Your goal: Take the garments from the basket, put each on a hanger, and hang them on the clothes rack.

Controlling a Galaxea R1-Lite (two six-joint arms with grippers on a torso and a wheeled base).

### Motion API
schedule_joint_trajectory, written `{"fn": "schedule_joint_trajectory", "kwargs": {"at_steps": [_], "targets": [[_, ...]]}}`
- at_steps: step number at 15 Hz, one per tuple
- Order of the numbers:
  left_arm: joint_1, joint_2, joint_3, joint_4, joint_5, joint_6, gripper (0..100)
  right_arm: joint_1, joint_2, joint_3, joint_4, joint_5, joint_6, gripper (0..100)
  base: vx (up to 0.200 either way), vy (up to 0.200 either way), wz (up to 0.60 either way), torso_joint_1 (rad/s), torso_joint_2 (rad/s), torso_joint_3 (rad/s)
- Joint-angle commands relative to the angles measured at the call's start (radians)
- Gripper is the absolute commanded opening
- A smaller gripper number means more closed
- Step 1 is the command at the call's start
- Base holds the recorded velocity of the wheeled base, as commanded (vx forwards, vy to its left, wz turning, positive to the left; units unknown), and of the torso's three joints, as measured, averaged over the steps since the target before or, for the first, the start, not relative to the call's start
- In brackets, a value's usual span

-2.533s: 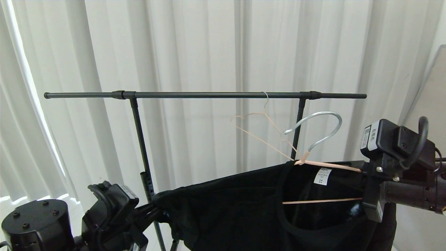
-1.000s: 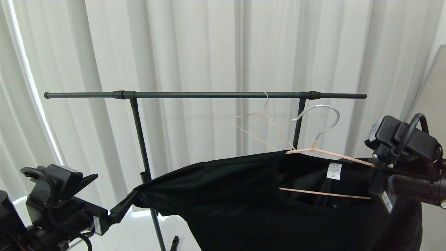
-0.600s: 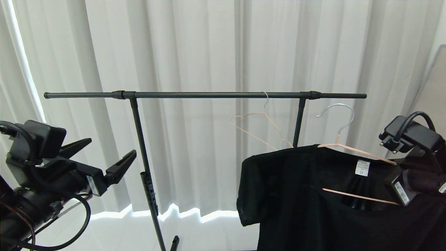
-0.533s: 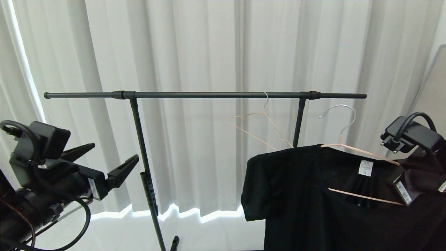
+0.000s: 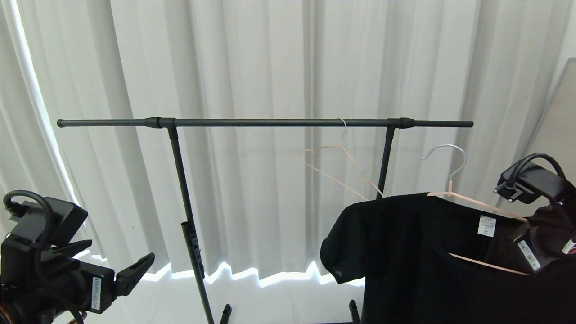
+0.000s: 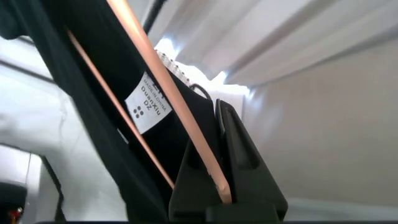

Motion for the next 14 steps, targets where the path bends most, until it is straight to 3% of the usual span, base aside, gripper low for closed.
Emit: {"fn": "schedule_joint_trajectory", "kwargs": {"at_steps": [1,3,13,14], "targets": [[0.000,-0.027,0.004,-0.001,0.000,0.002,100,0.001,0.016,0.001,0.000,-0.025,0.054,0,0.000,0.000,0.00,0.000,0.00,0.000],[-0.002,-0.027,0.004,-0.001,-0.002,0.016,100,0.001,0.015,0.002,0.017,-0.027,0.097,0,0.000,0.200,0.00,0.005,0.00,0.007],[-0.016,-0.030,0.004,-0.001,-0.002,0.034,100,0.002,0.013,0.004,0.034,-0.027,0.114,0,0.000,0.200,0.00,0.001,0.00,0.003],[-0.025,-0.032,0.004,-0.001,-0.002,0.036,100,0.002,0.015,0.004,0.034,-0.027,0.114,0,0.000,0.000,0.00,0.000,0.00,0.000]]}}
